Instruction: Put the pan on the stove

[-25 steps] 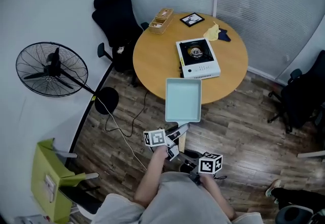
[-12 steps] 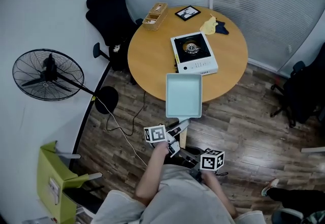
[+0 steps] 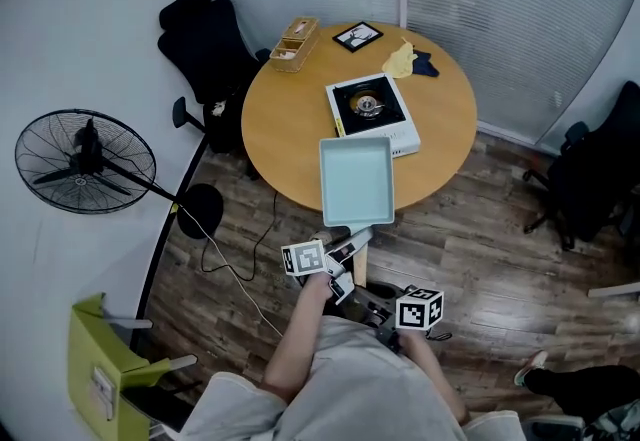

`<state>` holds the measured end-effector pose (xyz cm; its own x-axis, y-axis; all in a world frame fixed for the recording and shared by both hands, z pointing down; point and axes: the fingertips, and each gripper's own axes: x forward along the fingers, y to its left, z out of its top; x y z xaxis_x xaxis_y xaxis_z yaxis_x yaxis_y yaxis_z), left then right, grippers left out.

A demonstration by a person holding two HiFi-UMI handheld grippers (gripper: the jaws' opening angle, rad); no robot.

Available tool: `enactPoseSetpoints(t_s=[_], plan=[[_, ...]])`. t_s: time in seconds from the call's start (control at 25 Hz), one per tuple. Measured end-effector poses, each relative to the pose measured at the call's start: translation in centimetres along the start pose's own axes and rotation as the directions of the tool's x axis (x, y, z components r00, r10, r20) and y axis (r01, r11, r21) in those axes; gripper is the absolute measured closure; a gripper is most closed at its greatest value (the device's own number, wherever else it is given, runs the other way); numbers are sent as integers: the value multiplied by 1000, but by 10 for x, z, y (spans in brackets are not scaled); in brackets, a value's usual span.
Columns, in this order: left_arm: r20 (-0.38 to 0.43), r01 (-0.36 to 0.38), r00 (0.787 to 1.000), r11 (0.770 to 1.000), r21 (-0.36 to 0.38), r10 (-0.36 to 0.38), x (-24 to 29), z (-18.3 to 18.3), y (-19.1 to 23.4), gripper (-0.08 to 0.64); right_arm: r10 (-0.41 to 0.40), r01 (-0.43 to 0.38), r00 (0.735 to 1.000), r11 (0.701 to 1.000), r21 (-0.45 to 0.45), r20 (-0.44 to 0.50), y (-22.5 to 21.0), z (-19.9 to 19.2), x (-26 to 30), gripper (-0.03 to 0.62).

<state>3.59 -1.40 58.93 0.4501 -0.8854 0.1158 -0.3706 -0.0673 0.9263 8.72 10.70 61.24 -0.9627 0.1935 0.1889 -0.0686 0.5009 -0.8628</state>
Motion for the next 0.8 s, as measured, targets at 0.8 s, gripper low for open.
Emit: enactPoseSetpoints(t_s=[0.8], plan=[[-248,34,968,999,-29,-41,74,140,73,393,-167,155,975,983,95,145,-66,132,115,480]])
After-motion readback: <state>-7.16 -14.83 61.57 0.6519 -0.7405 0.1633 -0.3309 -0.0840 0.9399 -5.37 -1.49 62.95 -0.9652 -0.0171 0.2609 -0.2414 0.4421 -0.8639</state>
